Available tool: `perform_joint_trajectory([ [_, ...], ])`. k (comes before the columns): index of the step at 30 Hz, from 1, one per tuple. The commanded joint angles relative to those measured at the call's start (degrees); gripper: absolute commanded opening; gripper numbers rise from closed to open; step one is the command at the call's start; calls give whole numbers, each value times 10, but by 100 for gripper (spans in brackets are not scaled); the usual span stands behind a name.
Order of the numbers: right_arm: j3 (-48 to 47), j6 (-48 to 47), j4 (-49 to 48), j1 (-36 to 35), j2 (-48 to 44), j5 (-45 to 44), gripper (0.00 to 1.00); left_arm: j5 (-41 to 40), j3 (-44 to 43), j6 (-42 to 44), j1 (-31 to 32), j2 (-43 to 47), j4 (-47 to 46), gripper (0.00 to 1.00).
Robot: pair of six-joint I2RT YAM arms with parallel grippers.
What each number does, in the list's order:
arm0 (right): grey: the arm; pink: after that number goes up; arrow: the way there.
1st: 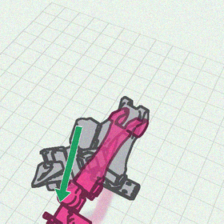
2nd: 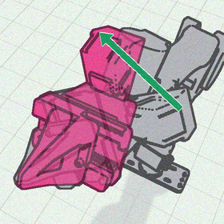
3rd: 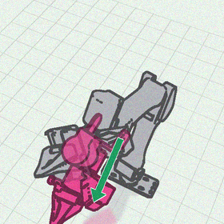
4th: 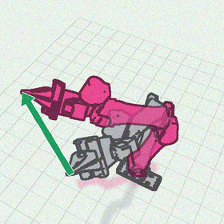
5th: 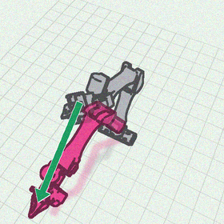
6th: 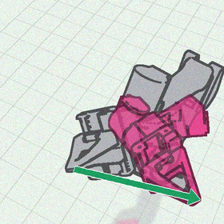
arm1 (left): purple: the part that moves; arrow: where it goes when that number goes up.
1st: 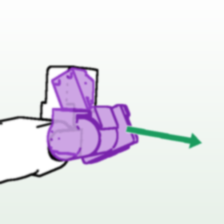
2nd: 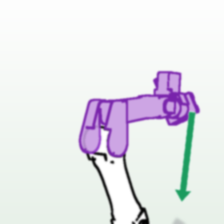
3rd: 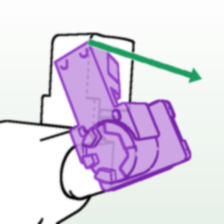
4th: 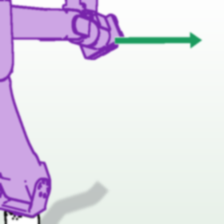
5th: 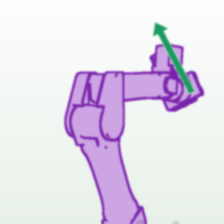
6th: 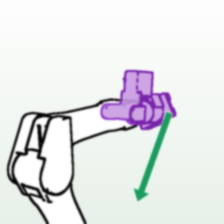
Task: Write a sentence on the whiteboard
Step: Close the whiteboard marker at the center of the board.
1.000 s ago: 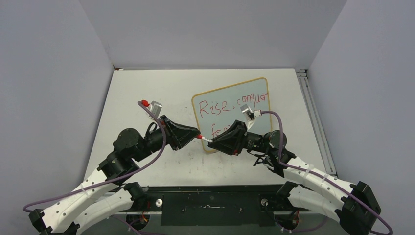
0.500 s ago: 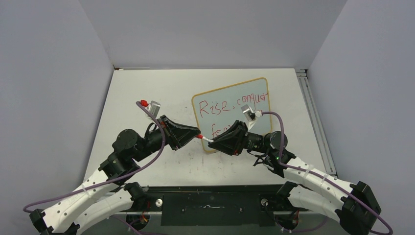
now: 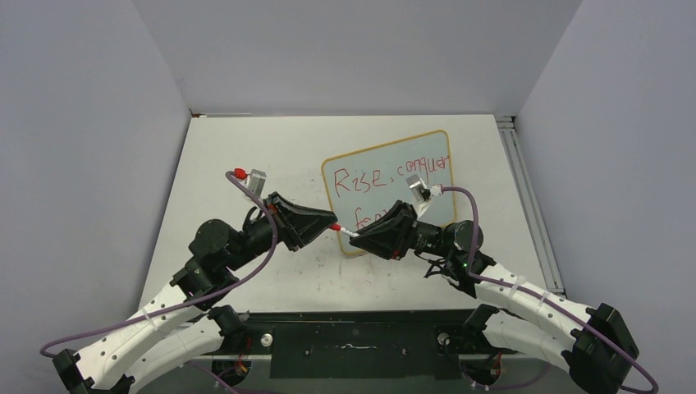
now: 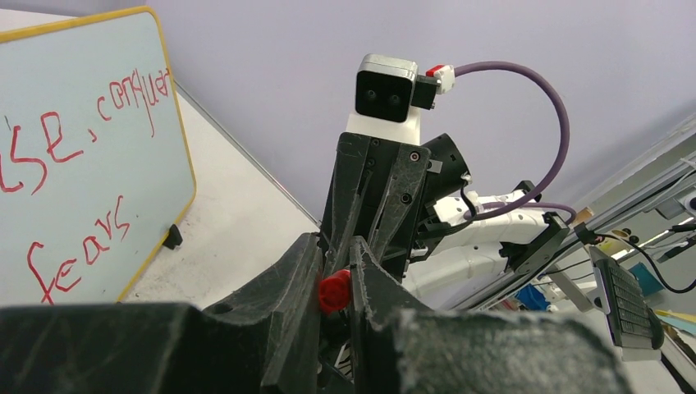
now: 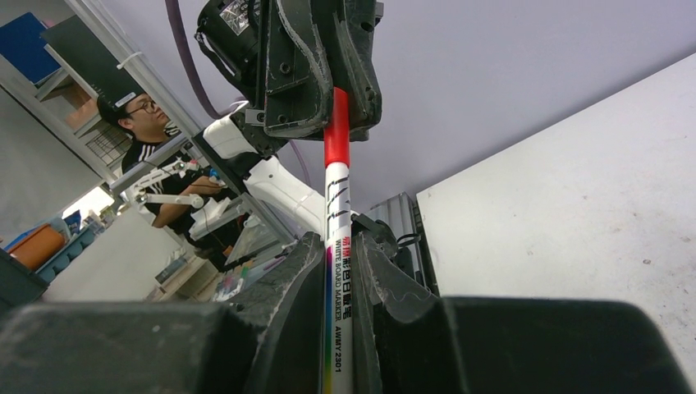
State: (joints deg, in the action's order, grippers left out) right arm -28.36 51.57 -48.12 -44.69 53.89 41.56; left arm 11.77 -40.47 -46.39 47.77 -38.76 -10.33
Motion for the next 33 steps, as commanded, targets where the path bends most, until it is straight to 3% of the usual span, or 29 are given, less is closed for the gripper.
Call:
perform_joint_trajectory([
  [1, -19, -4, -55, -5, 13, -36, 5, 56, 19, -13, 7, -12, -7, 0],
  [24, -49, -12, -76, -12, 42, -44, 5, 31, 48, -20, 67, -21, -32, 0],
  [33, -52, -24, -59, -12, 32, -57, 5, 4, 40, -1, 89, -26, -1, 0],
])
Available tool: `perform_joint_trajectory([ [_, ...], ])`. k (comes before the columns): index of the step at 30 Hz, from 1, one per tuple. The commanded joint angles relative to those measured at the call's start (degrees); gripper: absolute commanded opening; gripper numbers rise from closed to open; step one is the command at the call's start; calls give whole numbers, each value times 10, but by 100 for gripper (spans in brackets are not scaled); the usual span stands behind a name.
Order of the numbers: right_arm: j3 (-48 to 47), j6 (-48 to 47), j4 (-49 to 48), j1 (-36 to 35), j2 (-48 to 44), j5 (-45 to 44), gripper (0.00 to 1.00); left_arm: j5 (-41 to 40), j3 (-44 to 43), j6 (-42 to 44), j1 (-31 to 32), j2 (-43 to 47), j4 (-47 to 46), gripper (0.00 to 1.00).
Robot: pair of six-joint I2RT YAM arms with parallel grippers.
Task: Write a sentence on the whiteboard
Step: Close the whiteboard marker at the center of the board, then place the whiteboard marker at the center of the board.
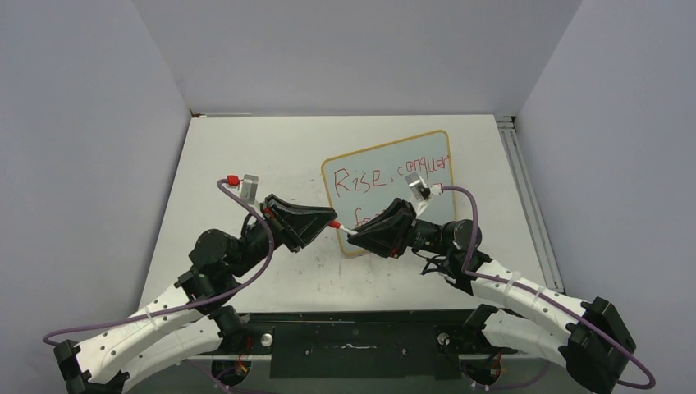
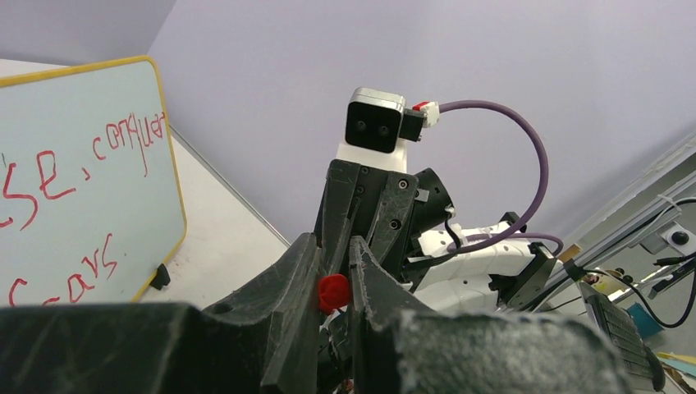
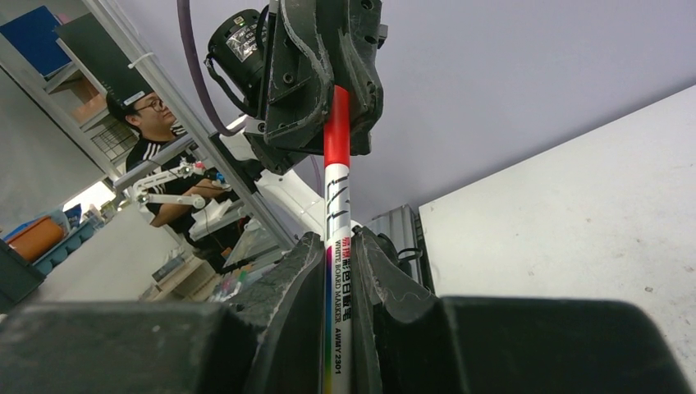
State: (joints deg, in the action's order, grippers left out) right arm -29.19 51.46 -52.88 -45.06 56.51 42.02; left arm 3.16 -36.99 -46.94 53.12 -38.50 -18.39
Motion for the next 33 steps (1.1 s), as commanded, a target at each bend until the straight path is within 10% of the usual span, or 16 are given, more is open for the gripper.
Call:
perform_joint_trajectory([
  [1, -41, -26, -3, -8, 2, -65, 5, 87, -2, 15, 32, -27, 96, 0],
  [9, -39, -127, 236, -9, -89, -180, 5, 71, -114, 131, -59, -24, 283, 70],
  [15, -19, -159, 367, -9, -128, -242, 5, 120, -209, 216, -184, -62, 372, 95],
  [22, 30, -165, 387, -49, -104, -299, 5, 111, -201, 250, -341, -82, 374, 97],
  [26, 36, -175, 381, -110, -59, -384, 5, -10, -120, 273, -372, -70, 339, 97],
  [33, 33, -153, 313, -193, 81, -471, 6, 18, -78, 299, -413, -70, 336, 97],
])
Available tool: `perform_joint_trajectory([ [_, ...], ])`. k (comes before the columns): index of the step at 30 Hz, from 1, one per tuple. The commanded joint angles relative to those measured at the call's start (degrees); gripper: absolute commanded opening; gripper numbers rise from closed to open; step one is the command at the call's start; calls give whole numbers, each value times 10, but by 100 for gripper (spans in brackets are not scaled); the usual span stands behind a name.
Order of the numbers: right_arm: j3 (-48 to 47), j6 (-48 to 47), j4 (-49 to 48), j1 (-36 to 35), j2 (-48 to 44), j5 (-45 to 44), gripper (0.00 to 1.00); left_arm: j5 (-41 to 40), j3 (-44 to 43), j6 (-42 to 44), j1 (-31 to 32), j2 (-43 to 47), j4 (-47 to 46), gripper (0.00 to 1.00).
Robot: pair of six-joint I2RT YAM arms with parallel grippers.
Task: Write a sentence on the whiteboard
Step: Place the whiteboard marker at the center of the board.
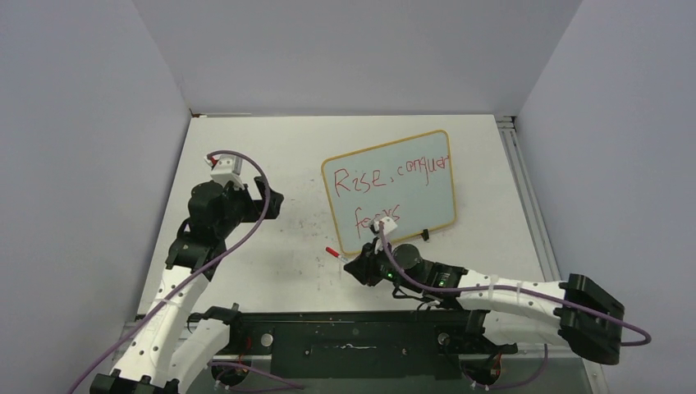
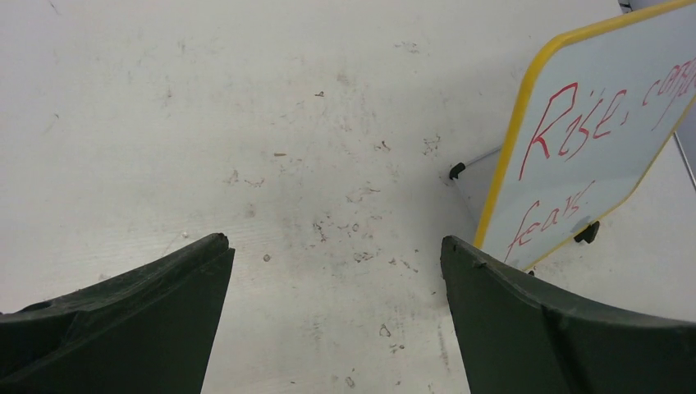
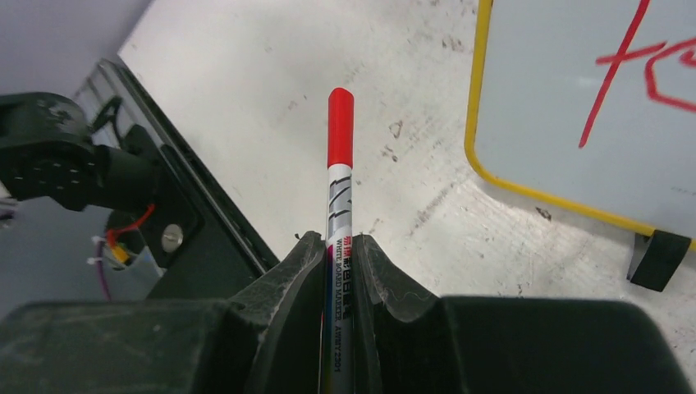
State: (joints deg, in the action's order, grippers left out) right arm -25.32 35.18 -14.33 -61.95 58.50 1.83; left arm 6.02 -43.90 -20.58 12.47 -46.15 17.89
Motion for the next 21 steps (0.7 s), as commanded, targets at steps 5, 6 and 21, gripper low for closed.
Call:
perform_joint_trajectory([
  [5, -32, 13, -96, -60, 161, -124, 6, -32, -14, 55, -7, 0, -12, 97],
  [6, -49, 11, -89, -65, 178, -133, 7, -33, -13, 56, -7, 0, -11, 97],
  [21, -137, 14, -7, -99, 305, -205, 32, -30, -12, 52, -7, -9, -4, 97],
])
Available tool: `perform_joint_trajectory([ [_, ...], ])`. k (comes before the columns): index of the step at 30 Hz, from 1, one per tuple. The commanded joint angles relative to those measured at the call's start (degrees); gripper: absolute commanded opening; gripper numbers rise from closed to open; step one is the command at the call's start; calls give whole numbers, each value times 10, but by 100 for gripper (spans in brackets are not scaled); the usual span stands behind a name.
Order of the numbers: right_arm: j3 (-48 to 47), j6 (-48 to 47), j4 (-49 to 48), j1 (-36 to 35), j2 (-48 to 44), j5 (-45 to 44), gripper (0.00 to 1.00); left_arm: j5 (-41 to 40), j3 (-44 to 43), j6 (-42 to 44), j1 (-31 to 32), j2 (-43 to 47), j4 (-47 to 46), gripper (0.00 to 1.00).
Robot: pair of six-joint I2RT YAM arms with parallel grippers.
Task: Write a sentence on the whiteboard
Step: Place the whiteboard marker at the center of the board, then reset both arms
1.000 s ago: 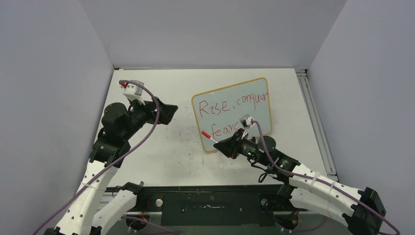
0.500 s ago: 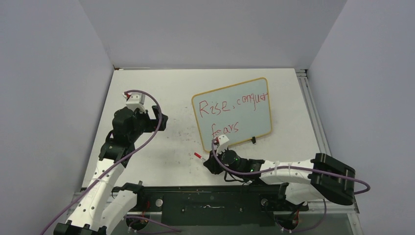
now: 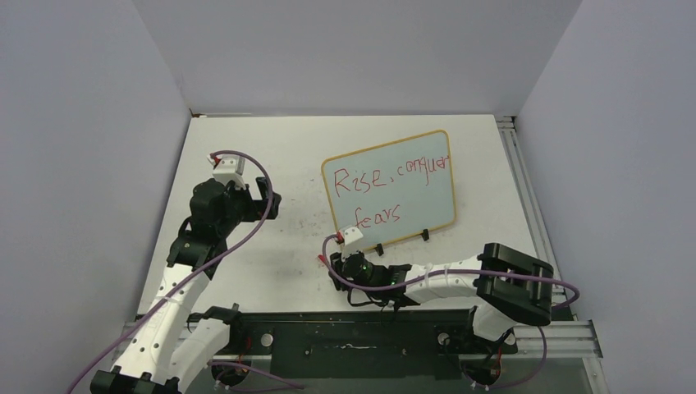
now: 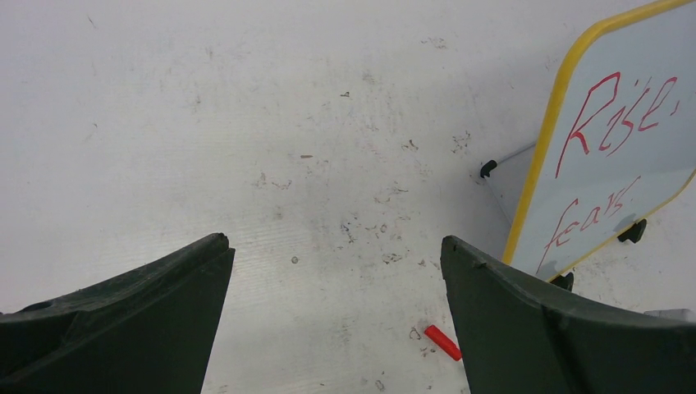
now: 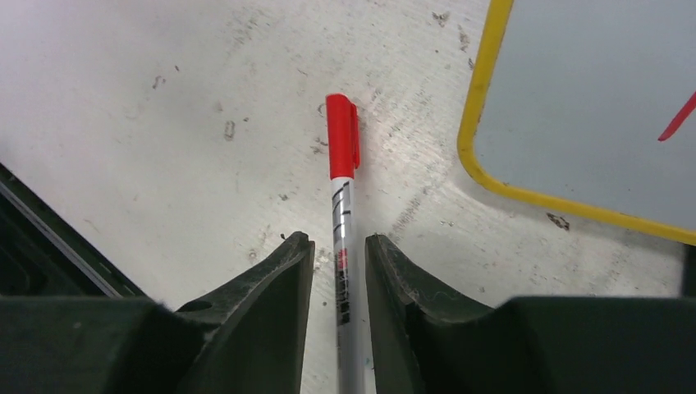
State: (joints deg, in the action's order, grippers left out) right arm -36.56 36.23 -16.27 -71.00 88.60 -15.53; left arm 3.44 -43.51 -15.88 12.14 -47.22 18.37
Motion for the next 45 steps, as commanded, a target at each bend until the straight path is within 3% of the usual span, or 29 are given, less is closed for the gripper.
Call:
perform_joint_trajectory([
  [1, -27, 3, 16, -10, 4, -35, 35, -4, -16, 5, -4, 2, -8, 97],
  [11, -33, -32, 76, -26, -71, -75, 70, -18, -14, 5, -4, 12, -8, 97],
  [16, -42, -73, 139, -10, -156, -95, 99, -52, -11, 8, -4, 27, -12, 96],
  [19, -61, -98, 191, 51, -198, -58, 91, -69, -15, 8, -4, 32, -6, 96],
  [24, -70, -145, 234, 196, -286, 9, 90, -135, -31, -3, -3, 38, 23, 96],
  [31, -71, -176, 272, 506, -362, 145, 90, -198, -39, -12, -3, 55, 36, 96],
  [34, -63, -179, 271, 599, -392, 175, 90, -202, -38, -12, -3, 63, 36, 96],
  [38, -34, -182, 244, 651, -452, 157, 90, -205, -36, -9, -3, 74, 34, 96],
  [45, -17, -188, 223, 655, -507, 120, 90, -197, -30, -1, -3, 88, 27, 96],
])
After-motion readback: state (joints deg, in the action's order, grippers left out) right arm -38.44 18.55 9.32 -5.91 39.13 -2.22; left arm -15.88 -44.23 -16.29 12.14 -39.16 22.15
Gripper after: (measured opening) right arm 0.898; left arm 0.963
